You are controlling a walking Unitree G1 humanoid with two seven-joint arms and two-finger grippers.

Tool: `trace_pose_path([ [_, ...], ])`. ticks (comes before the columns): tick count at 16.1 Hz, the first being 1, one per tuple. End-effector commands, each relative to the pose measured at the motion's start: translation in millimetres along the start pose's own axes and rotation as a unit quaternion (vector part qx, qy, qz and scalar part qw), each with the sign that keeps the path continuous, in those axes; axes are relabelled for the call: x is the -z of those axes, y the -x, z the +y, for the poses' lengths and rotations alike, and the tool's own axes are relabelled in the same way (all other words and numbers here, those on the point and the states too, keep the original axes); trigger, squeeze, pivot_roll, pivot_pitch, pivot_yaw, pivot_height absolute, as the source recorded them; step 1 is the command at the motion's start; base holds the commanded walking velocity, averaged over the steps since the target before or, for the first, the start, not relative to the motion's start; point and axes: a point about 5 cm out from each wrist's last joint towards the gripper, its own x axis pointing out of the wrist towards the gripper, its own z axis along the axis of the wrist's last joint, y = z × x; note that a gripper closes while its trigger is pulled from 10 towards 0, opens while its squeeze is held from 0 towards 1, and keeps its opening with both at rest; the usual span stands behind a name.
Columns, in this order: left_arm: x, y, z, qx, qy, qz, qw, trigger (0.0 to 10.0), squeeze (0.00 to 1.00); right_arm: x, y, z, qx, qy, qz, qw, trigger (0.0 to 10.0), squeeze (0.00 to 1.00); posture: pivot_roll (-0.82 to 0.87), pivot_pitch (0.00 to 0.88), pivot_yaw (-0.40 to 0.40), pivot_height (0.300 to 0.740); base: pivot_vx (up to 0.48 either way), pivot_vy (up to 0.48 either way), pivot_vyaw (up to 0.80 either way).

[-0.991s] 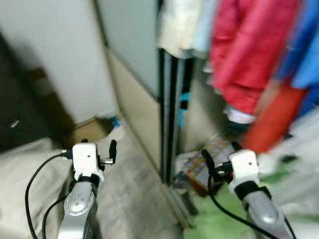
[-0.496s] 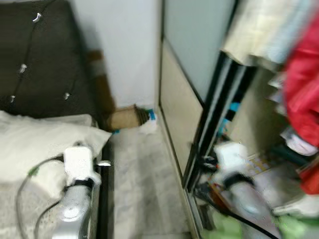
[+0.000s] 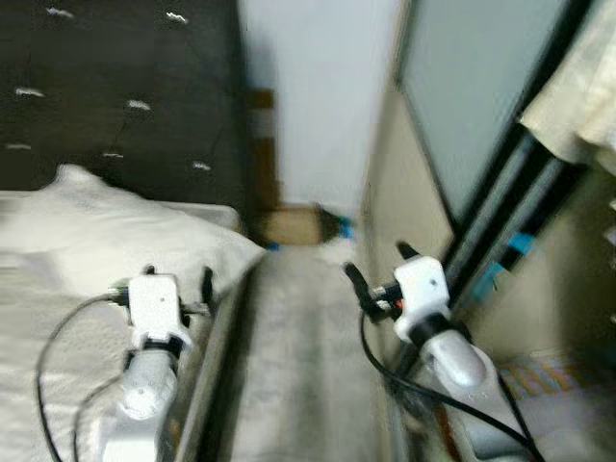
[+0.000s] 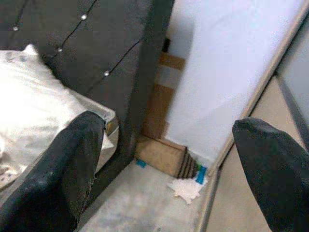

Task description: Clean up the room

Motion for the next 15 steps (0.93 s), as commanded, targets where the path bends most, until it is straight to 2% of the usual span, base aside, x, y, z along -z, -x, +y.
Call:
trace_pose_path([
  [1, -3.2, 6.7, 8.2, -0.012, -0.015, -0.007, 1.0, 10.0, 0.0, 6.9, -0.2, -4.9, 0.025, -0.017, 0.01, 0.999, 10.0, 0.0, 0.03, 0.0, -0.048, 0.74, 0.0, 0.0, 0.8],
  [3, -4.9, 13.2, 15.1, -0.016, -0.021, -0.006, 1.0, 10.0, 0.0, 6.4, 0.5, -2.6, 0.038, -0.027, 0.012, 0.999, 10.0, 0.0, 0.02, 0.0, -0.044, 0.74, 0.0, 0.0, 0.8],
  [5, -6.6, 17.0, 13.1, -0.018, -0.02, -0.01, 1.0, 10.0, 0.0, 2.4, 2.0, 1.7, 0.037, -0.033, 0.008, 0.999, 10.0, 0.0, 0.0, 0.0, -0.051, 0.74, 0.0, 0.0, 0.8],
  [7, -12.9, 16.7, 11.3, -0.026, -0.001, -0.028, 0.999, 10.0, 0.0, -0.1, 2.4, 1.7, 0.032, -0.029, 0.006, 0.999, 10.0, 0.0, 0.0, 0.0, -0.057, 0.74, 0.0, 0.0, 0.8],
  [9, -16.9, 22.9, 4.2, -0.022, 0.014, -0.028, 0.999, 10.0, 0.0, -1.9, 0.7, -10.2, 0.043, -0.019, 0.0, 0.999, 10.0, 0.0, -0.01, 0.0, -0.059, 0.74, 0.0, 0.0, 0.8],
  [10, -16.6, 23.4, 1.3, -0.002, 0.007, -0.029, 1.0, 10.0, 0.0, -4.2, -2.6, -12.7, 0.048, -0.018, -0.004, 0.999, 10.0, 0.0, -0.01, 0.0, -0.055, 0.74, 0.0, 0.0, 0.8],
  [14, -22.3, 13.4, 2.1, 0.007, 0.005, -0.035, 0.999, 10.0, 0.0, -6.3, -6.4, -11.6, 0.053, -0.024, -0.008, 0.998, 10.0, 0.0, 0.0, 0.0, -0.058, 0.74, 0.0, 0.0, 0.8],
  [15, -25.3, 13.1, 3.7, 0.003, 0.016, -0.042, 0.999, 10.0, 0.36, -6.4, -5.8, -9.9, 0.05, -0.029, -0.008, 0.998, 8.9, 0.0, 0.0, 0.0, -0.066, 0.74, 0.0, 0.0, 0.64],
])
